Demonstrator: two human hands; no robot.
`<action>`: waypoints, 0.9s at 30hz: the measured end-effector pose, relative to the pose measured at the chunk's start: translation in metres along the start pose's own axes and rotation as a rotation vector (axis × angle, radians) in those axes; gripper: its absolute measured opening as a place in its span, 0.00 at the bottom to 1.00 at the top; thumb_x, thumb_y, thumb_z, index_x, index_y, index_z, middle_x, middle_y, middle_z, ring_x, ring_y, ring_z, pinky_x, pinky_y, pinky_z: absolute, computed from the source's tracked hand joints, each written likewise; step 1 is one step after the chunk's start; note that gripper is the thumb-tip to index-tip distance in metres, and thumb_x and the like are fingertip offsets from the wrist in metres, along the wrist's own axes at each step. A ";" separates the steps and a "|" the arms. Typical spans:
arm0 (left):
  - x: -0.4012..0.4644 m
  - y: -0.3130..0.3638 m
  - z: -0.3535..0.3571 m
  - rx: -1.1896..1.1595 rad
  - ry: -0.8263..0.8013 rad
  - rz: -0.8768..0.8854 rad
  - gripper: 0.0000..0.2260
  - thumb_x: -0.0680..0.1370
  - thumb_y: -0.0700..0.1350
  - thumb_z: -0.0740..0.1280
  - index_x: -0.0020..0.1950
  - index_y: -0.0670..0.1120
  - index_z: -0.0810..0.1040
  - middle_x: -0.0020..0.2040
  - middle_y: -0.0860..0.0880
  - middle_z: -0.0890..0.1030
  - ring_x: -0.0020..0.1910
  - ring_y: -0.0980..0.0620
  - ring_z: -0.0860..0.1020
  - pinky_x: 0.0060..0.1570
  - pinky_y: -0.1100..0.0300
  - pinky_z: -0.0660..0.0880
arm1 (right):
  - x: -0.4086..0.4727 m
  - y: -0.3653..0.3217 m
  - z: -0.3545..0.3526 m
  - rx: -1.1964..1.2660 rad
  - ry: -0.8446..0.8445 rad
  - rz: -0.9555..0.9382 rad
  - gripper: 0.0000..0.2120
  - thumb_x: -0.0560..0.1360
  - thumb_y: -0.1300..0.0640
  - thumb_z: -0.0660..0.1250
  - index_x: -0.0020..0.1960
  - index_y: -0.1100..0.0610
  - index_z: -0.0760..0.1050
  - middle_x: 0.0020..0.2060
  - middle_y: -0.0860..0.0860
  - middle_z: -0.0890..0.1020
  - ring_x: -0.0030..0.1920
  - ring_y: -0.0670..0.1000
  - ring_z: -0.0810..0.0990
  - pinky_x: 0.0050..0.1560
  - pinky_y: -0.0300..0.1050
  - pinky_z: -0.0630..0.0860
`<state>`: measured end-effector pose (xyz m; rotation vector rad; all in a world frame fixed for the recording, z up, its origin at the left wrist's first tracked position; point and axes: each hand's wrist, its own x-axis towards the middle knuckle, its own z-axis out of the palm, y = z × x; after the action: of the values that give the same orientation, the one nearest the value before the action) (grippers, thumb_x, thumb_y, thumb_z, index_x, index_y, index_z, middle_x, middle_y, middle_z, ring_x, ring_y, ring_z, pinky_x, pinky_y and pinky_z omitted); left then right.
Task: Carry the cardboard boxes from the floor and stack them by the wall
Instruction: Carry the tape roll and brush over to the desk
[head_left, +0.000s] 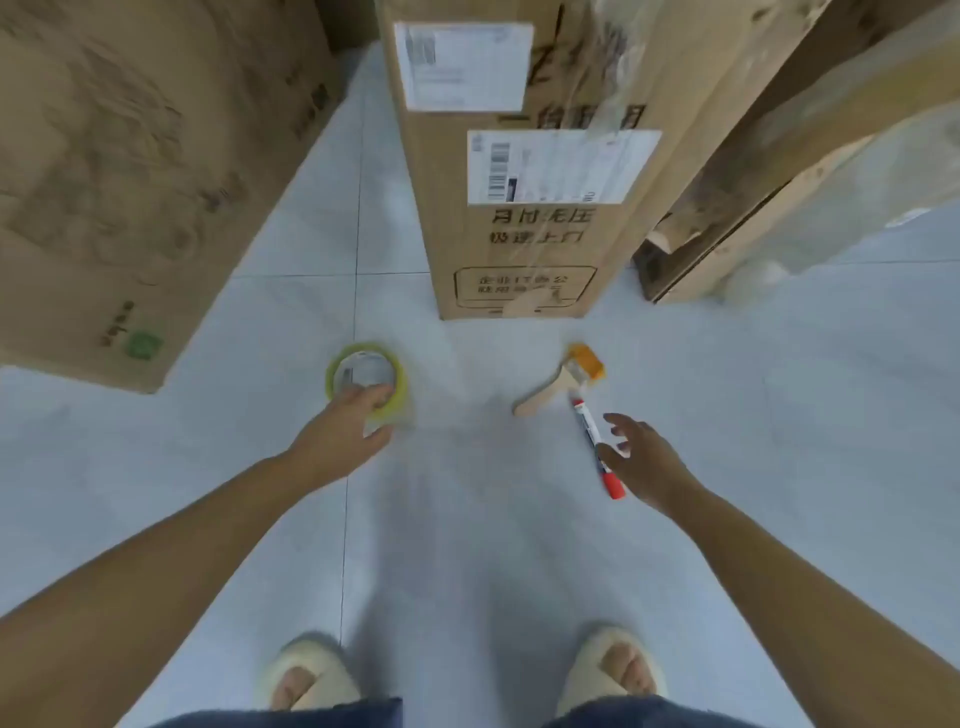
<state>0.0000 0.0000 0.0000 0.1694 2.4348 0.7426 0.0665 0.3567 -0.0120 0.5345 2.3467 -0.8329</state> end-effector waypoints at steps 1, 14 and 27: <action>0.010 -0.010 0.008 0.054 0.014 -0.001 0.22 0.78 0.45 0.66 0.71 0.45 0.67 0.66 0.43 0.71 0.62 0.44 0.73 0.55 0.57 0.69 | 0.011 0.004 0.010 -0.027 0.034 0.012 0.23 0.78 0.51 0.63 0.71 0.54 0.65 0.62 0.54 0.74 0.55 0.53 0.77 0.48 0.43 0.73; 0.043 -0.046 0.036 0.729 0.097 0.224 0.11 0.80 0.47 0.61 0.60 0.46 0.75 0.54 0.49 0.80 0.54 0.48 0.77 0.62 0.55 0.61 | 0.052 0.020 0.037 -0.234 0.084 -0.064 0.05 0.74 0.62 0.60 0.49 0.57 0.65 0.50 0.54 0.74 0.40 0.55 0.73 0.36 0.45 0.67; -0.001 -0.033 0.034 0.186 0.169 0.158 0.11 0.79 0.46 0.64 0.58 0.41 0.77 0.56 0.46 0.80 0.54 0.46 0.77 0.50 0.55 0.74 | 0.120 -0.042 0.049 -0.677 0.126 -0.363 0.14 0.80 0.59 0.57 0.63 0.53 0.72 0.62 0.51 0.69 0.62 0.54 0.70 0.43 0.44 0.70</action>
<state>0.0213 -0.0119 -0.0403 0.3904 2.6748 0.6185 -0.0264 0.3143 -0.1018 -0.1318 2.6770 -0.1052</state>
